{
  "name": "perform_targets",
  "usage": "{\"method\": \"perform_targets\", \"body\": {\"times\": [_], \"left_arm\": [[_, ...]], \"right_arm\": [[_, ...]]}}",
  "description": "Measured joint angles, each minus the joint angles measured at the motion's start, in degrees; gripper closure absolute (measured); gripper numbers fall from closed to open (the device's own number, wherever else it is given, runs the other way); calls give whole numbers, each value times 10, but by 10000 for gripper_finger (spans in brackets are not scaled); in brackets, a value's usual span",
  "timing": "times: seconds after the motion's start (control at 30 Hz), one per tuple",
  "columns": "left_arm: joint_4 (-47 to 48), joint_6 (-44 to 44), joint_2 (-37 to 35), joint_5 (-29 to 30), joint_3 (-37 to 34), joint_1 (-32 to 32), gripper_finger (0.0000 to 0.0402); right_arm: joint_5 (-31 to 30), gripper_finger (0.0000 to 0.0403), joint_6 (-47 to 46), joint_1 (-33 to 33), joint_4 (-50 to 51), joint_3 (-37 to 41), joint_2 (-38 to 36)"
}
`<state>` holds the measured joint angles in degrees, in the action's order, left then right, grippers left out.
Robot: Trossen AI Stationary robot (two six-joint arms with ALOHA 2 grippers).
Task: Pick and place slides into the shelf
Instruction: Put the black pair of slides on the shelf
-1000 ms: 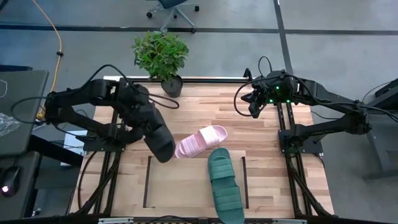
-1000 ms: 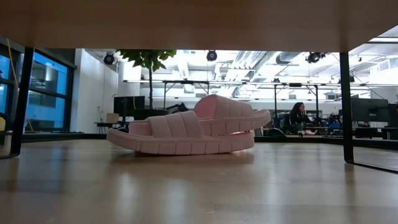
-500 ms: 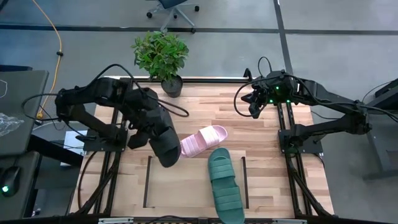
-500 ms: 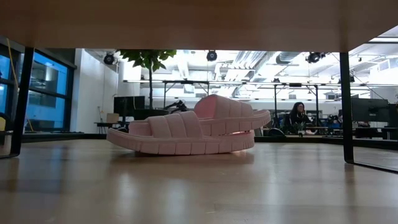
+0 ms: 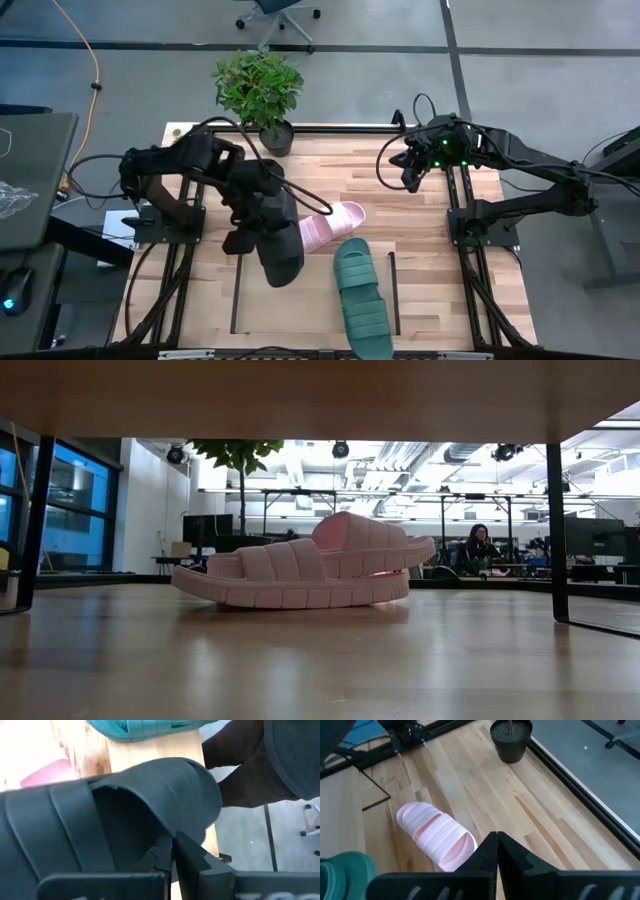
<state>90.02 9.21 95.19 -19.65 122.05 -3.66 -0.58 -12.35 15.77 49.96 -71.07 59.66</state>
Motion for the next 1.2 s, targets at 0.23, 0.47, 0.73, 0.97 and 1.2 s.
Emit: {"method": "perform_targets", "body": {"times": [0.23, 0.47, 0.73, 0.97, 1.2], "left_arm": [[0, 11, 26, 8, 10, -15, 401], [-8, 19, 56, 10, 10, -37, 401], [-56, 56, 70, 11, 10, -48, 401], [-83, 88, 70, 9, 10, -56, 402], [-97, 97, 73, 11, 10, -65, 402]], "right_arm": [[3, 403, 8, 0, 17, 0, 0], [24, 403, 23, 0, 17, 0, 0], [39, 403, 39, 0, 17, 0, 0], [51, 403, 49, 0, 21, 0, 0], [50, 403, 53, 0, 21, 0, 0]]}}
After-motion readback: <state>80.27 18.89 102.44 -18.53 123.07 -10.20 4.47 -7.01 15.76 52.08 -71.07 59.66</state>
